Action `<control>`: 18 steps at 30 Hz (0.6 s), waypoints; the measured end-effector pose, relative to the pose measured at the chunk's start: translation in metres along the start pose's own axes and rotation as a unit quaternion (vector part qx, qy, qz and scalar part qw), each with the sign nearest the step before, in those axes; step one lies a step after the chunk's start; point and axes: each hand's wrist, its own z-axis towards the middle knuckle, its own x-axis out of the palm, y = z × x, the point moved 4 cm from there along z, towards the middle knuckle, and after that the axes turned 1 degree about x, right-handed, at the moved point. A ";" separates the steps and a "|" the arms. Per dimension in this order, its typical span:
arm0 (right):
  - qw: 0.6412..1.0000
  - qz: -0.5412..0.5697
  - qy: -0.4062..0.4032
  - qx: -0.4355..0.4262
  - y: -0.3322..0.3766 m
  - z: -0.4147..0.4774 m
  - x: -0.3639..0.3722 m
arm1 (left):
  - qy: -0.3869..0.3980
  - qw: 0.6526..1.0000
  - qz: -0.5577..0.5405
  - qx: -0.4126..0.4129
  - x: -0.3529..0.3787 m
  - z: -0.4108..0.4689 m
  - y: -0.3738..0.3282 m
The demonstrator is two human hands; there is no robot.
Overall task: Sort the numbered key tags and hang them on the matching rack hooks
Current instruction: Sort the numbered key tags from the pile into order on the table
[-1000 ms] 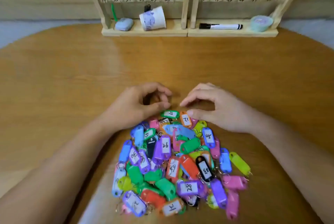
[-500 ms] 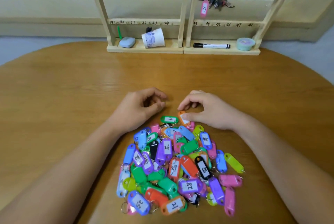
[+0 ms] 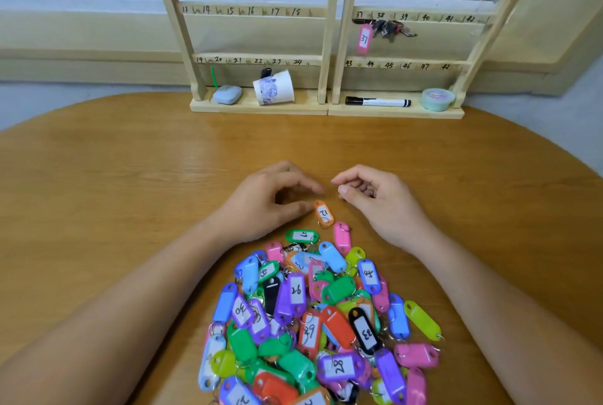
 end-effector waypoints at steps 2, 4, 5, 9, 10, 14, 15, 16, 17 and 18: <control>1.000 0.022 -0.010 0.005 -0.003 0.000 -0.002 | 0.039 0.999 0.009 0.026 0.006 0.008 -0.006; 1.000 0.026 -0.013 0.004 -0.003 0.000 -0.003 | 0.058 0.997 0.032 0.036 0.011 0.014 -0.008; 1.000 0.018 -0.010 0.002 -0.003 0.000 -0.002 | 0.062 0.997 0.037 0.035 0.013 0.015 -0.008; 1.000 0.004 0.000 0.003 0.000 -0.002 -0.001 | 0.009 0.998 0.061 0.026 0.013 0.016 -0.006; 1.000 0.003 0.002 0.003 0.001 -0.002 -0.001 | -0.009 0.997 0.074 0.021 0.012 0.015 -0.005; 1.000 -0.004 -0.005 -0.002 0.007 -0.005 -0.003 | -0.042 0.991 0.124 -0.008 0.005 0.007 -0.003; 1.000 -0.011 -0.011 -0.006 0.008 -0.006 -0.003 | -0.046 0.990 0.134 -0.012 0.003 0.004 -0.003; 1.000 -0.017 -0.015 -0.012 0.010 -0.007 -0.002 | -0.051 0.989 0.141 -0.016 0.002 0.002 -0.003; 0.999 -0.024 -0.017 -0.018 0.011 -0.008 -0.002 | -0.057 0.988 0.145 -0.019 0.000 0.000 -0.003; 0.999 -0.028 -0.017 -0.023 0.012 -0.009 -0.002 | -0.063 0.987 0.148 -0.023 -0.001 -0.001 -0.003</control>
